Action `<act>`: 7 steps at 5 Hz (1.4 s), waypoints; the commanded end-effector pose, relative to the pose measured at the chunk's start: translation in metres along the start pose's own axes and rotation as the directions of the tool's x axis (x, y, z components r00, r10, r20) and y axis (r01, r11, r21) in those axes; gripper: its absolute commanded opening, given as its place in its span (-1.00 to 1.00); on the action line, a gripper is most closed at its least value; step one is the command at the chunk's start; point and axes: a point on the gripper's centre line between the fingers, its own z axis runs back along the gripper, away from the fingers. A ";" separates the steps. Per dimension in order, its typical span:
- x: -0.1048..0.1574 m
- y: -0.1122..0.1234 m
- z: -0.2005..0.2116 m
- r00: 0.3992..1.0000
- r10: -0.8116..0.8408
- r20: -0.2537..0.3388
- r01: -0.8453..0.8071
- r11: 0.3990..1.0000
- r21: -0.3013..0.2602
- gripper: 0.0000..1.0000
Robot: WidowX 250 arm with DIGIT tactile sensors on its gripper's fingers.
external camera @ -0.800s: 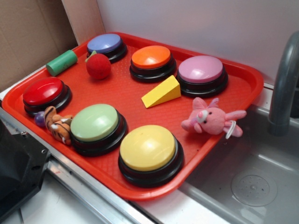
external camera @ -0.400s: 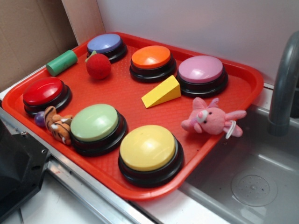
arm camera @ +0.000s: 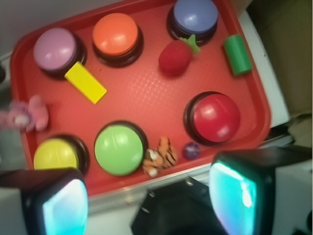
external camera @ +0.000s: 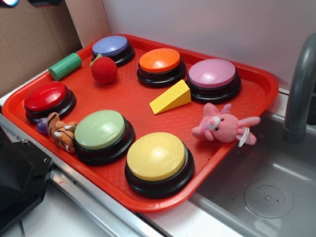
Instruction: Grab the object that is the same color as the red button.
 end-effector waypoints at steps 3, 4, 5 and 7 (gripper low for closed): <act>0.079 0.045 -0.089 0.825 0.528 0.203 -0.552 0.829 0.088 1.00; 0.090 0.052 -0.111 0.787 0.577 0.215 -0.601 0.796 0.064 1.00; 0.098 0.053 -0.133 0.809 0.561 0.178 -0.573 0.819 0.027 1.00; 0.108 0.054 -0.160 0.819 0.548 0.168 -0.557 0.830 0.008 1.00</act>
